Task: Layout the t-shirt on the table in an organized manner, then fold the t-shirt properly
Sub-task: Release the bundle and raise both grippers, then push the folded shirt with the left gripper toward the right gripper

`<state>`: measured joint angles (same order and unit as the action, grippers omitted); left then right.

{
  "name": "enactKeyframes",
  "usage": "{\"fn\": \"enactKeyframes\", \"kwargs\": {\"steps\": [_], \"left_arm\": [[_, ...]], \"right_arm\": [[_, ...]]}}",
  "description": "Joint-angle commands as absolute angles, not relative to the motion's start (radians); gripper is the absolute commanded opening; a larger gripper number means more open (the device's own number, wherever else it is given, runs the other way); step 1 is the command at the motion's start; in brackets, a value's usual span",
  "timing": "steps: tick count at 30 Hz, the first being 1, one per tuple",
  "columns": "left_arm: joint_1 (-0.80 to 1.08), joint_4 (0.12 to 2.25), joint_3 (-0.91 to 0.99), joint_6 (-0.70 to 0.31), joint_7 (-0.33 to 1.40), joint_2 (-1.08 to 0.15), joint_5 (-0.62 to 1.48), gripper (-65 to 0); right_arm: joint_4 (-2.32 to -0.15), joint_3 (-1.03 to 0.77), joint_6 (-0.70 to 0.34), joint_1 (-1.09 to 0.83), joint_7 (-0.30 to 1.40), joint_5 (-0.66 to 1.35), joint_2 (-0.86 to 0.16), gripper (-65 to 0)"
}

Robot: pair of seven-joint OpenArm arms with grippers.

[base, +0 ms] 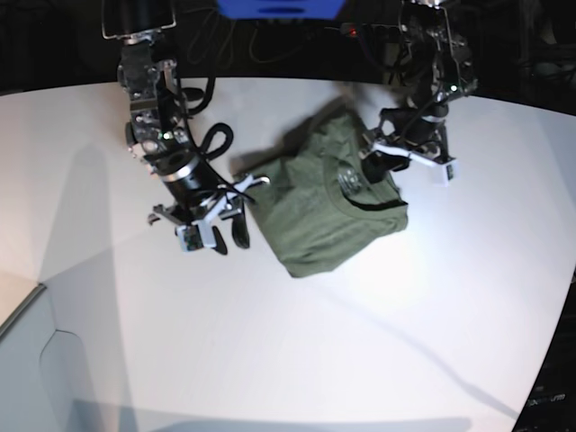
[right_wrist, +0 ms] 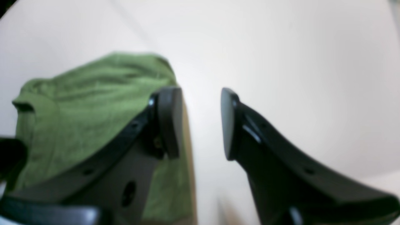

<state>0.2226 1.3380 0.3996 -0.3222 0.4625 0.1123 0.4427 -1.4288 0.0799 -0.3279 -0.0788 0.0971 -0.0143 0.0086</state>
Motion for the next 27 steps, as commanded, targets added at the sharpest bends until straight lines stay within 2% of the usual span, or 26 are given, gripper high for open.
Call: {"fn": "enactKeyframes", "kwargs": {"steps": [1,9,12,15,16,18,20,27], "left_arm": [[0.223,1.339,0.390,-0.325,0.467,0.119,0.444,-33.3],[0.209,1.326,0.344,-0.325,0.464,0.122,0.444,-34.7],[0.188,1.302,0.343,-0.325,0.466,0.114,0.444,-45.2],[0.140,1.237,0.344,-0.325,0.470,0.091,0.433,-63.6],[0.125,1.216,0.341,-0.325,0.470,0.074,0.433,-65.0],[0.094,1.176,0.315,-0.325,0.470,0.041,0.433,-63.6],[0.067,1.147,0.271,-0.325,0.470,-0.007,0.437,-64.9],[-0.045,1.090,0.005,-0.325,0.470,-0.177,0.435,-65.0]], "right_arm": [[-1.449,0.067,-0.332,-0.067,0.067,-0.002,0.010,-43.0],[-1.460,0.021,-0.332,-0.124,0.065,-0.002,0.007,-43.1],[-1.477,0.001,-0.332,-0.137,0.067,-0.002,0.007,-43.1],[-1.488,-0.024,-0.332,-0.143,0.067,-0.002,0.007,-43.1],[-1.488,-0.033,-0.332,-0.145,0.067,-0.002,0.007,-43.1],[-1.488,-0.048,-0.332,-0.145,0.067,-0.002,0.007,-43.1],[-1.488,-0.073,-0.332,-0.147,0.067,-0.002,0.007,-43.1],[-1.488,-0.088,-0.332,-0.147,0.067,-0.004,0.007,-43.1]]}}
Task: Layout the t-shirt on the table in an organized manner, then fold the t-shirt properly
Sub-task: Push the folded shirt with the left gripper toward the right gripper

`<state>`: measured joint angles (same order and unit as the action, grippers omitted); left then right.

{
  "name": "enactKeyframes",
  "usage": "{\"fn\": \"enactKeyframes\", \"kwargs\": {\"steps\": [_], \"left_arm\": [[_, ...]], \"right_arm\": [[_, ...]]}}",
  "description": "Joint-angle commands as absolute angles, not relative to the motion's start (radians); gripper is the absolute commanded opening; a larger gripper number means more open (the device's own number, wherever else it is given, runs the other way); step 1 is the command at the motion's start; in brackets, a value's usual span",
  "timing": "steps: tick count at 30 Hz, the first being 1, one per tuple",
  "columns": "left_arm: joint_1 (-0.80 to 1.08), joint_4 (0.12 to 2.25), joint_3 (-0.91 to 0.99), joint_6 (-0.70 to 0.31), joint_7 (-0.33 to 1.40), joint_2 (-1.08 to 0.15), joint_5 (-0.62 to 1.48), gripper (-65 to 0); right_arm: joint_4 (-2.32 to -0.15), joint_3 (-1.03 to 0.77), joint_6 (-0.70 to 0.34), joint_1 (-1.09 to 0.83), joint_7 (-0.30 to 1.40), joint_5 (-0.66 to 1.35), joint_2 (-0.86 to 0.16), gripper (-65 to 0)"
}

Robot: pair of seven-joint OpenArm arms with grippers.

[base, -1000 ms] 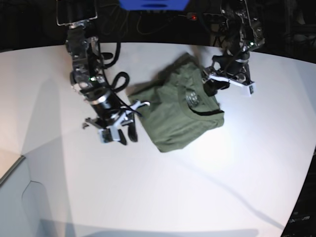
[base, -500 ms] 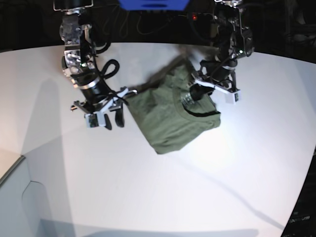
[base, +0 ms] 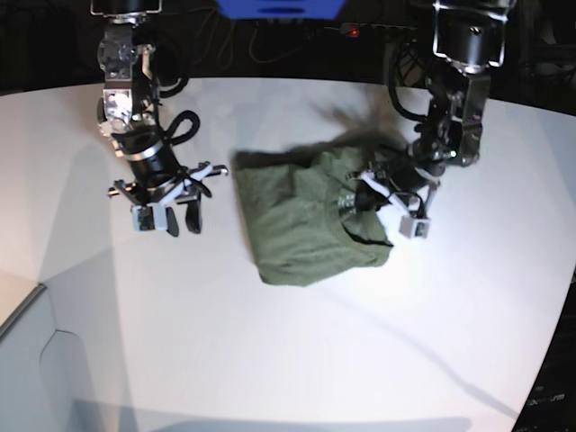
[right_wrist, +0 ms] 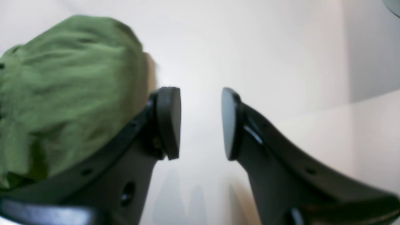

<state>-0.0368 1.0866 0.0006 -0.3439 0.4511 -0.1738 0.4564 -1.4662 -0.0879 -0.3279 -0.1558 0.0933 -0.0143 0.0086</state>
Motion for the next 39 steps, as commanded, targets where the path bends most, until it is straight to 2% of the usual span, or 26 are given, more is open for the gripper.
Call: {"fn": "enactKeyframes", "kwargs": {"steps": [1,8,13,17,30,39], "left_arm": [[-0.068,1.076,-0.042,-0.326,0.470,-0.197,0.435,-65.0],[-0.271,0.954,-0.394,-0.334,0.463,-0.306,0.433,-64.9],[-0.444,0.868,-0.636,-0.492,0.461,-0.309,0.423,-64.9],[-0.545,0.805,-0.788,-0.573,0.460,-0.263,0.320,-64.9],[-0.610,0.688,-0.820,-0.696,0.243,-0.019,-0.240,-64.9],[-0.610,0.687,-0.822,-0.698,0.186,0.085,-0.387,-64.9]], "right_arm": [[-1.488,-0.088,-0.332,-0.147,0.067,-0.004,0.007,-43.1],[-1.484,-0.088,-0.332,-0.148,0.067,-0.004,0.007,-43.1],[-1.484,-0.139,-0.332,-0.148,0.067,-0.004,0.008,-43.1],[-1.484,-0.232,-0.332,-0.154,0.067,-0.004,0.010,-43.1],[-1.488,-0.516,-0.332,-0.220,0.059,-0.002,0.015,-43.1],[-1.489,-0.561,-0.332,-0.252,0.058,-0.002,0.015,-43.1]]}}
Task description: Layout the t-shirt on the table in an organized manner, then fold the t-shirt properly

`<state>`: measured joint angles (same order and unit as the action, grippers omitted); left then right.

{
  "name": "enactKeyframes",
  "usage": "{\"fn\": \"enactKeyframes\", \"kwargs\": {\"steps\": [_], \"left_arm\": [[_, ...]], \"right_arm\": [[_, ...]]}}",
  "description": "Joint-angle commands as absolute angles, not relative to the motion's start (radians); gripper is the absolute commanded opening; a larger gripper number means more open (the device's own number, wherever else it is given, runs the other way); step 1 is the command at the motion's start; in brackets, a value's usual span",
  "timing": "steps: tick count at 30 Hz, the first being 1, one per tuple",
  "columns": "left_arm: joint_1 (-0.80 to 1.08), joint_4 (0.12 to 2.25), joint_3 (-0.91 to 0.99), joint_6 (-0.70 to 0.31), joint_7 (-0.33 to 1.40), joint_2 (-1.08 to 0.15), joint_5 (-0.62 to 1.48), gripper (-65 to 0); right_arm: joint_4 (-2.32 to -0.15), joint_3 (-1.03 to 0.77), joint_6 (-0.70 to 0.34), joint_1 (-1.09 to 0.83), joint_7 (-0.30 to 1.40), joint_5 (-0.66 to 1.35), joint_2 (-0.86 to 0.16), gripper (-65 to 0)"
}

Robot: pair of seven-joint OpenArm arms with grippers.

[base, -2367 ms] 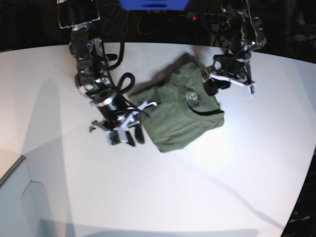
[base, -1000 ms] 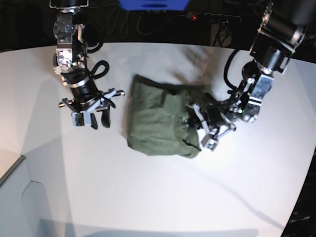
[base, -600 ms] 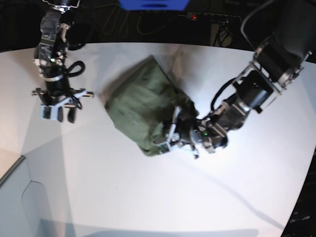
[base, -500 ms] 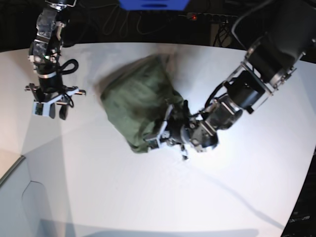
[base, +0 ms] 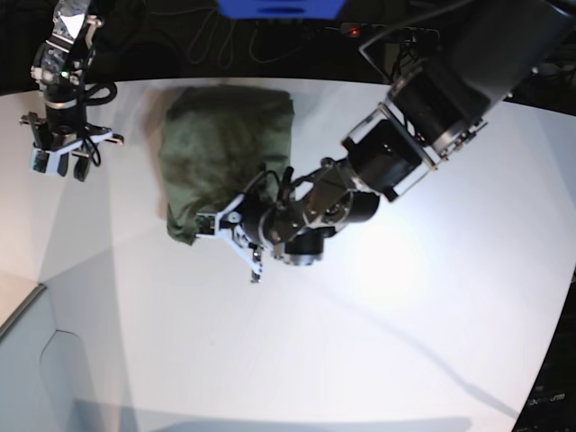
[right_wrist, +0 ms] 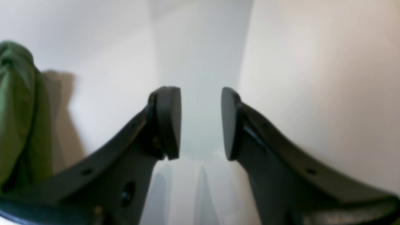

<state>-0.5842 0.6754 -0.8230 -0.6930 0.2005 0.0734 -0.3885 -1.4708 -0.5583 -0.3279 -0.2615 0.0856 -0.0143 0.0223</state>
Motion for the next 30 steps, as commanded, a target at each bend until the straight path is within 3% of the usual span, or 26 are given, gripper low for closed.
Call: {"fn": "enactKeyframes", "kwargs": {"steps": [1,8,10,14,17,25,30], "left_arm": [[-0.610,0.687,-0.822,-0.698,0.189,0.088,-0.398,-64.8],[-0.611,0.687,-0.823,-0.698,0.197,0.093,-0.437,-63.3],[-0.624,0.688,-0.819,-0.698,0.205,0.091,-0.437,-55.5],[-0.639,0.707,-0.816,-0.696,0.289,0.085,-0.430,-32.4],[-0.641,0.766,-0.814,-0.696,0.289,0.062,-0.430,-21.8],[-0.638,1.000,-0.812,-0.696,0.295,-0.001,-0.429,-20.9],[-0.602,1.176,-0.763,-0.696,0.297,-0.071,-0.429,-20.9]], "right_arm": [[-1.489,-0.561,-0.332,-0.254,0.058,-0.002,0.015,-43.1],[-1.489,-0.561,-0.332,-0.252,0.058,-0.002,0.036,-43.1],[-1.489,-0.561,-0.332,-0.252,0.058,-0.002,0.036,-43.1],[-1.489,-0.561,-0.332,-0.251,0.058,-0.002,0.036,-43.1],[-1.489,-0.561,-0.332,-0.249,0.058,-0.002,0.036,-43.1],[-1.491,-0.562,-0.332,-0.251,0.058,-0.002,0.065,-43.1],[-1.550,-0.656,-0.332,-0.254,0.056,-0.002,0.116,-43.1]]}}
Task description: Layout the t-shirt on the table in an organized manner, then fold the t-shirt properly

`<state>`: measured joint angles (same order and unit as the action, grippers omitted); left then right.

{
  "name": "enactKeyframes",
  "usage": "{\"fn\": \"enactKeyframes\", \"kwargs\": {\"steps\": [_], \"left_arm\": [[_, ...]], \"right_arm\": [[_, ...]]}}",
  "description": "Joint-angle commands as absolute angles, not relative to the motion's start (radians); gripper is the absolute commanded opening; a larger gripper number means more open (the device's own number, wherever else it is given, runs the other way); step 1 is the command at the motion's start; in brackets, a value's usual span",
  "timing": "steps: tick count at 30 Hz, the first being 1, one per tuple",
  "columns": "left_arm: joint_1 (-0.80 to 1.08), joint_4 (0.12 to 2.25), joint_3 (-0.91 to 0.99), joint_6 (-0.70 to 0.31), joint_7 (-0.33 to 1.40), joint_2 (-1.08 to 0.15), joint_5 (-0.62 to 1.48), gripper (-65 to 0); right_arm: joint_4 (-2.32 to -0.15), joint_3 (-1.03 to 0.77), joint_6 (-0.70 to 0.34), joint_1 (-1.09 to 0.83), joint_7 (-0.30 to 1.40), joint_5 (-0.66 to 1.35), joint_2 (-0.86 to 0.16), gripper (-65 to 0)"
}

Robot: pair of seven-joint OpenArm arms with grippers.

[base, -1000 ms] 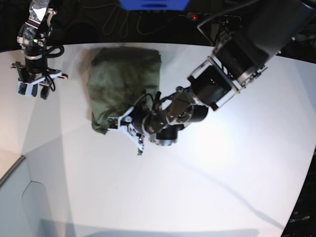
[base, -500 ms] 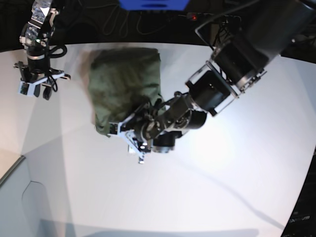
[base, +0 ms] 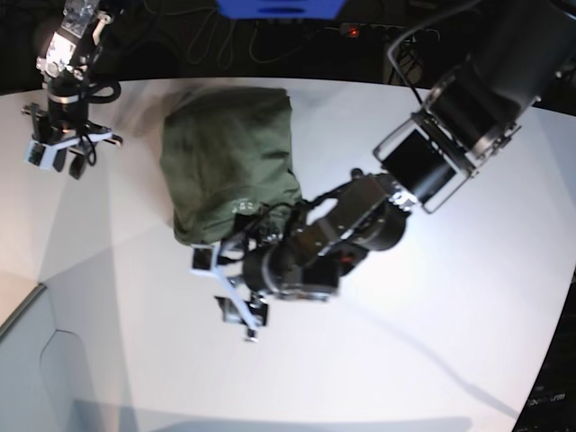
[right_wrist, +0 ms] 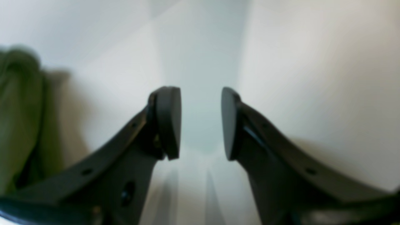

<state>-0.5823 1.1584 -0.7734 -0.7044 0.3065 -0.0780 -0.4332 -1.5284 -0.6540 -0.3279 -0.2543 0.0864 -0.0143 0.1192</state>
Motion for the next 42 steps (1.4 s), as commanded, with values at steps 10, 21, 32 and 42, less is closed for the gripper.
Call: {"fn": "enactKeyframes", "kwargs": {"steps": [10,21,32,42], "left_arm": [[-0.240,1.497,-0.130,-0.694,0.297,-0.076,-0.427,-21.1],[0.292,1.867,0.226,-0.698,0.443,-0.058,-0.372,-40.9],[0.636,1.819,0.636,-0.698,0.463,0.005,-0.137,-65.0],[0.648,1.331,0.634,-0.694,0.318,-0.044,-0.067,-65.0]], "right_arm": [[-1.647,-0.719,-0.332,-0.453,0.059,-0.001,0.157,-52.4],[-1.534,-0.645,-0.335,-0.653,0.062,0.213,0.157,-65.0],[-1.168,-0.401,-0.335,-0.642,0.056,0.217,0.096,-65.0],[-0.740,-0.202,-0.329,-0.475,-0.143,0.213,0.030,-65.0]]}}
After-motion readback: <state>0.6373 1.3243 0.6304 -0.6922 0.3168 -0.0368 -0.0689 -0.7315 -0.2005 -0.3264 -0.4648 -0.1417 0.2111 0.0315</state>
